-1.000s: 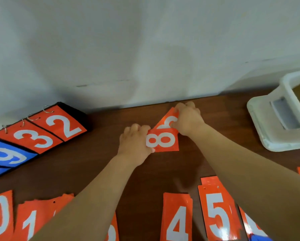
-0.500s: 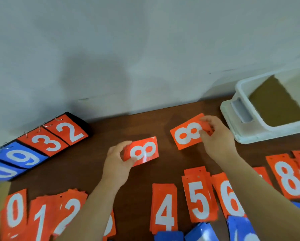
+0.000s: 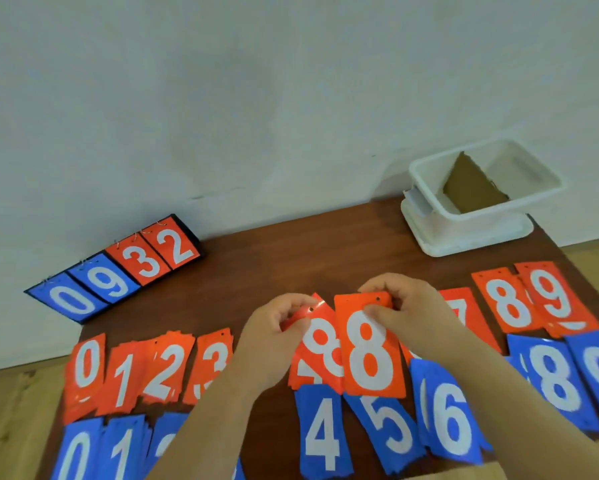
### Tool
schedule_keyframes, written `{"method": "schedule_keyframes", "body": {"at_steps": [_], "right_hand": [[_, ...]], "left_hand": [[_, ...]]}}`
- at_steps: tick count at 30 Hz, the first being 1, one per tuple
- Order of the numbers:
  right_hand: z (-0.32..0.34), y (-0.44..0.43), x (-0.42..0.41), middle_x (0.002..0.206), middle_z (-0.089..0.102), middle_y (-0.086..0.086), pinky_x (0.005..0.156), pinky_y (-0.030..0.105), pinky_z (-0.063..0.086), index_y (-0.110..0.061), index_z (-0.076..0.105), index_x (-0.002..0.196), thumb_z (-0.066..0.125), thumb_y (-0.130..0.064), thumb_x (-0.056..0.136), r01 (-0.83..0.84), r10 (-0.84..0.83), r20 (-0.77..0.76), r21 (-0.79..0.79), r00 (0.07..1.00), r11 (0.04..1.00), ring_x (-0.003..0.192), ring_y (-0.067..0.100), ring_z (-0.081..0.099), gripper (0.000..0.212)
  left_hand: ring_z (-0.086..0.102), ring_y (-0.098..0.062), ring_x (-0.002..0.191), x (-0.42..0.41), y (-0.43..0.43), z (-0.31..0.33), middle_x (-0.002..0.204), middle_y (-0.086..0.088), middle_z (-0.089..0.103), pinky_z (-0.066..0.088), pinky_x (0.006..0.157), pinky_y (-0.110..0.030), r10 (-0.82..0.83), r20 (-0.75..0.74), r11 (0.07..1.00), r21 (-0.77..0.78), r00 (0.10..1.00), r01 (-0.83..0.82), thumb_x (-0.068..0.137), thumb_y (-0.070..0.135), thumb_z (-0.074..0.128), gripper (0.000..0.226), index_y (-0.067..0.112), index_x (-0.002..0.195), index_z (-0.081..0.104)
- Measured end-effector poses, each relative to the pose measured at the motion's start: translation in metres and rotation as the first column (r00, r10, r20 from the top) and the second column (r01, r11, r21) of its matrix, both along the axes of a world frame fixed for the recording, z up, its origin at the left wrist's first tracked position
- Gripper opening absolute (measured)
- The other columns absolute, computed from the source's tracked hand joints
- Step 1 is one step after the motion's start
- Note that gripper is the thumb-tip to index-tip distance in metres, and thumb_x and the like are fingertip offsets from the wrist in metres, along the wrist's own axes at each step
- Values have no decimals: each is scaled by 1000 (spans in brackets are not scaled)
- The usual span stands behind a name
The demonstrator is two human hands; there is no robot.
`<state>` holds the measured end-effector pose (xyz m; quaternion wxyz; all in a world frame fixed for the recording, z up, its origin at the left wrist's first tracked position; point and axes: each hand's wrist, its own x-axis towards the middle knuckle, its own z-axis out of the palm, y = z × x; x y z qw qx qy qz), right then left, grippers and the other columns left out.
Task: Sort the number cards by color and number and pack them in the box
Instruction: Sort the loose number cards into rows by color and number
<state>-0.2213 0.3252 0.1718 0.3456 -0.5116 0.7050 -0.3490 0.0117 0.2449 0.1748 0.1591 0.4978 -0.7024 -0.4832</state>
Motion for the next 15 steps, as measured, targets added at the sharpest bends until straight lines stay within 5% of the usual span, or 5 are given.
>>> {"method": "schedule_keyframes", "body": {"at_steps": [4,10,15], "right_hand": [[5,36,30,93,63,-33,69,11,52,-55,59,96,71,-27,93,60,-59,-14,77,998,995,91,-6,65,31],[2,70,78,94,67,-18,70,17,56,-49,57,104,75,-28,89,192,-189,-41,65,981,979,89,3,66,31],[9,102,85,94,70,-13,69,30,62,-26,49,106,67,-8,94,229,-233,245,44,941,972,89,10,73,29]], "left_hand": [[68,-4,99,1,26,4,105,17,72,58,82,-29,-98,-88,995,18,991,100,100,20,60,28,45,109,69],[67,-5,99,17,49,-6,108,15,70,54,81,-27,-213,-108,976,15,971,216,90,11,69,41,50,101,67],[71,-2,92,20,60,-1,109,14,71,61,74,-26,-66,-191,985,142,979,94,100,11,58,32,42,106,66]]}}
